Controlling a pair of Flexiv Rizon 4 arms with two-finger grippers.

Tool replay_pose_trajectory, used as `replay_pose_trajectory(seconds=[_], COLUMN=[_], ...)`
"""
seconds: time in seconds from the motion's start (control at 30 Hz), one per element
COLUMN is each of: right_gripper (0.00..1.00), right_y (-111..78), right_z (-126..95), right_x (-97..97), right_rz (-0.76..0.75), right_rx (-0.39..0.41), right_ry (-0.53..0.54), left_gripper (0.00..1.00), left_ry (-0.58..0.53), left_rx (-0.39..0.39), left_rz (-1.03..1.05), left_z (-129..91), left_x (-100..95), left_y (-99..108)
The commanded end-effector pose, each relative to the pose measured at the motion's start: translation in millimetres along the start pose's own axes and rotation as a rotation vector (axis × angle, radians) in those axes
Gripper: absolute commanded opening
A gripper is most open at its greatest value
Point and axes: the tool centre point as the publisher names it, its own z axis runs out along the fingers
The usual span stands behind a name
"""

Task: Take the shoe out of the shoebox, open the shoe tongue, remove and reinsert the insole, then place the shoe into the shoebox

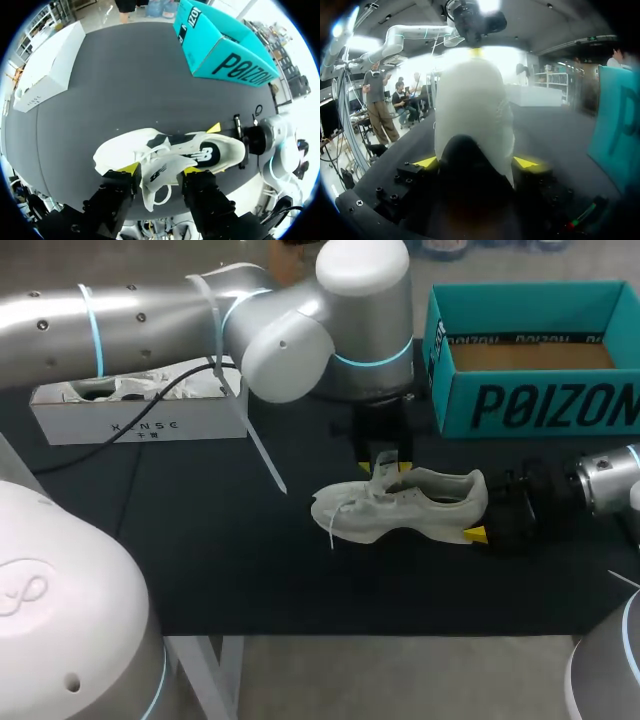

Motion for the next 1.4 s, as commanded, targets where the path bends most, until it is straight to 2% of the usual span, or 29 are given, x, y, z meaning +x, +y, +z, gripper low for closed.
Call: replay_pose_trajectory(seconds=[0.03,0.53,0.9,0.93,0.97,1.13,1.27,1.37,1.4], right_gripper=[0.00,0.00,0.00,0.00,0.00,0.00,0.00,0.00,0.00], right_y=[-4.9,-4.9,-4.9,-4.9,-4.9,-4.9,-4.9,-4.9,-4.9], right_z=[5,5,5,5,5,5,5,5,5], right_x=[-1.2,-1.2,-1.2,-1.2,-1.2,-1.2,-1.2,-1.2,-1.2], right_rz=[0.001,0.001,0.001,0.001,0.001,0.001,0.001,0.001,0.001], right_rx=[0.001,0.001,0.001,0.001,0.001,0.001,0.001,0.001,0.001], right_ry=[-0.002,-0.002,-0.002,-0.002,-0.002,-0.002,-0.002,-0.002,-0.002], left_gripper=[0.00,0.00,0.00,0.30,1.00,1.00,1.00,1.00,1.00], left_ry=[-0.007,0.064,0.058,0.054,0.054,0.063,0.064,0.019,0.021], left_rx=[0.002,0.033,0.033,0.022,0.026,0.084,0.076,-0.008,-0.046], left_rz=[-0.004,-0.145,-0.170,-0.167,-0.171,-0.059,0.029,0.172,0.316], left_z=[0,3,1,0,-1,-27,-41,-48,-50], left_x=[0.3,-22.6,-26.9,-25.1,-24.7,-11.1,-0.9,9.3,16.6], left_y=[0,27,28,26,25,18,16,13,12])
